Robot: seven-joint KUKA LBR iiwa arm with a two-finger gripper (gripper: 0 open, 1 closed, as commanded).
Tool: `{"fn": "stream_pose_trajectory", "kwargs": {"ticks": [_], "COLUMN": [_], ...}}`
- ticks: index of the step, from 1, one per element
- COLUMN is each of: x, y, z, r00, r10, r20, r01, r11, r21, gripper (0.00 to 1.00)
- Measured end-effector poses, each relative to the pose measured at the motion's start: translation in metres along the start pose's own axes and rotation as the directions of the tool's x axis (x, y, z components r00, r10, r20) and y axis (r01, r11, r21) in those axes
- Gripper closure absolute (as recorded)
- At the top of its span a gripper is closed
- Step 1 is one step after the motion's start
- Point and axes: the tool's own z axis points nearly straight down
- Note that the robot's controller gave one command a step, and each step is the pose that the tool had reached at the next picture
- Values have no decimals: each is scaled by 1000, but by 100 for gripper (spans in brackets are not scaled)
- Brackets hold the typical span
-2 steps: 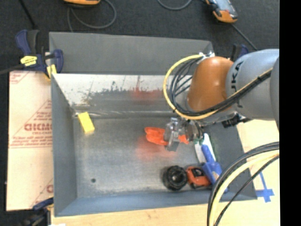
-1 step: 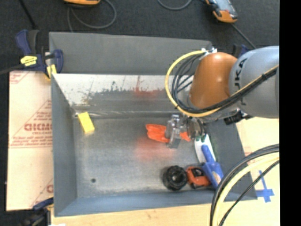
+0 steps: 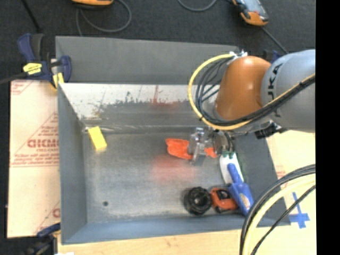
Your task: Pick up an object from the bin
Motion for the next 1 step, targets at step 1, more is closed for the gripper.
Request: {"fn": "stream_pose_trajectory", "kwargs": {"ticks": [1], "x": [0], "y": [0], "z": [-9], "r00": [1000], "r10": [-1], "r20": [0], "r01": [1], "r11": [1000], "r21": [0], "gripper": [100]}}
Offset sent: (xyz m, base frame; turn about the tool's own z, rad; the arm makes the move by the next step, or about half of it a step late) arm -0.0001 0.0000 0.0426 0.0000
